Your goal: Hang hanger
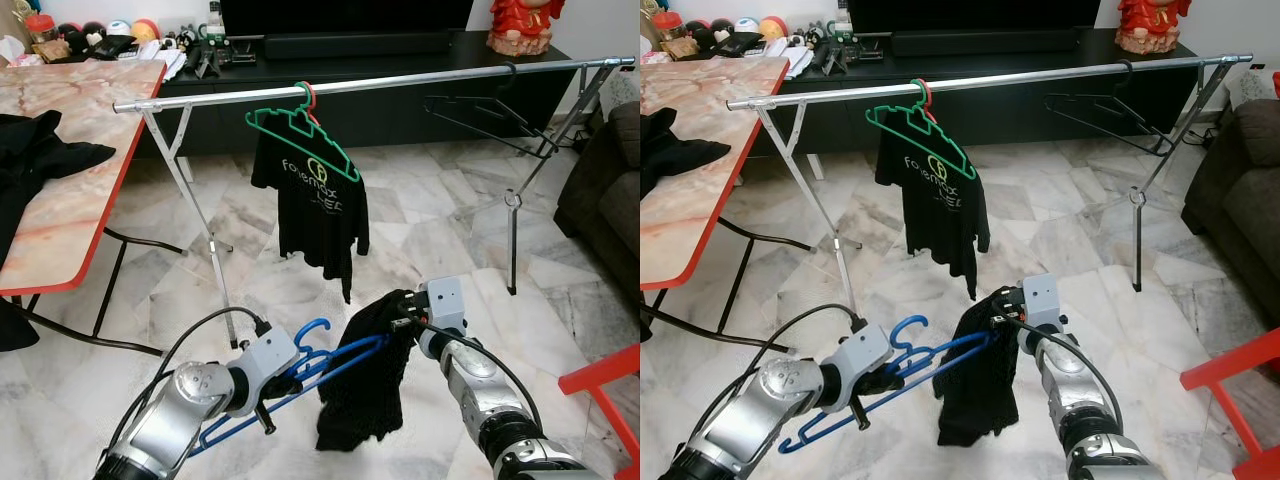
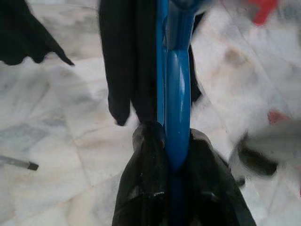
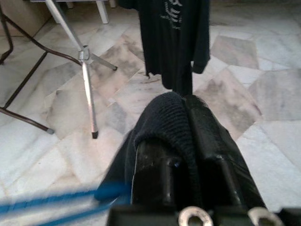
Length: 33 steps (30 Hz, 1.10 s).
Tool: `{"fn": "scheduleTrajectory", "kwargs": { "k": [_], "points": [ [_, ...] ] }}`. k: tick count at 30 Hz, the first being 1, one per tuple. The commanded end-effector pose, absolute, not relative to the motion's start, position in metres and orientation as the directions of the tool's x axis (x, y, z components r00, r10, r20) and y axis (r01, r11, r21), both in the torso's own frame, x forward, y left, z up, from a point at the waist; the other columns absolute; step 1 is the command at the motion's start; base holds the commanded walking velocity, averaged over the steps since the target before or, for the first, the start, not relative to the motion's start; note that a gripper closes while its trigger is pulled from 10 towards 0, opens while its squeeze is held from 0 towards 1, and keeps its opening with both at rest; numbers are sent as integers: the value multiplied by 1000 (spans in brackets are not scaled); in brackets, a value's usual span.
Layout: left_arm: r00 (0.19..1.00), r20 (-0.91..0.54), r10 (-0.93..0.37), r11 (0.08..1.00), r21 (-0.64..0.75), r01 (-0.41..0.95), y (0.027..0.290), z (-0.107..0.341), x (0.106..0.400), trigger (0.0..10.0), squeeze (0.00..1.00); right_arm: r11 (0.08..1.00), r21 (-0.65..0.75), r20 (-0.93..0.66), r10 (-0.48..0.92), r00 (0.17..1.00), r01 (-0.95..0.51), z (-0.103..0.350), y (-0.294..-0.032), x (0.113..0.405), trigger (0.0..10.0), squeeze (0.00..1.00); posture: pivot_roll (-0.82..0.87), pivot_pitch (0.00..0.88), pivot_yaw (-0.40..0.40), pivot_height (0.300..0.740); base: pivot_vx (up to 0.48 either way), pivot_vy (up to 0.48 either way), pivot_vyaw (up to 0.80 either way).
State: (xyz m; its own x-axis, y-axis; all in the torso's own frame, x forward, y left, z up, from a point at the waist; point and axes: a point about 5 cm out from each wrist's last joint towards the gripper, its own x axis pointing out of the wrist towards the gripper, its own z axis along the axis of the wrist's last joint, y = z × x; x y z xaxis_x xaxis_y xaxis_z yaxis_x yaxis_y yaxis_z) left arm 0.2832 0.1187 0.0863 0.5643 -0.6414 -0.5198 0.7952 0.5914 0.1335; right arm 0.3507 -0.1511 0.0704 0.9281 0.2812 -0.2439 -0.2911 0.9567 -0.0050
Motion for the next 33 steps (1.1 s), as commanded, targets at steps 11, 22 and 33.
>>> {"fn": "scheduleTrajectory", "kwargs": {
  "k": [11, 22, 33],
  "points": [
    [590, -470, -657, 619, 112, 778, 115, 95, 286, 10000, 0, 948, 32, -229, 316, 921, -318, 69, -138, 348, 10000, 0, 35, 94, -13, 740, 0, 0, 0],
    [666, -437, -605, 693, 123, 711, 111, 100, 301, 10000, 0, 894, 25, -108, 447, 888, -447, 93, -123, 352, 10000, 0, 23, 126, -15, 740, 0, 0, 0],
    [578, -432, -692, 617, 62, 785, 108, 101, 294, 10000, 0, 781, -56, -74, 618, 783, -622, 107, -121, 344, 10000, 0, 19, 150, -15, 740, 0, 0, 0]
  ]
}}
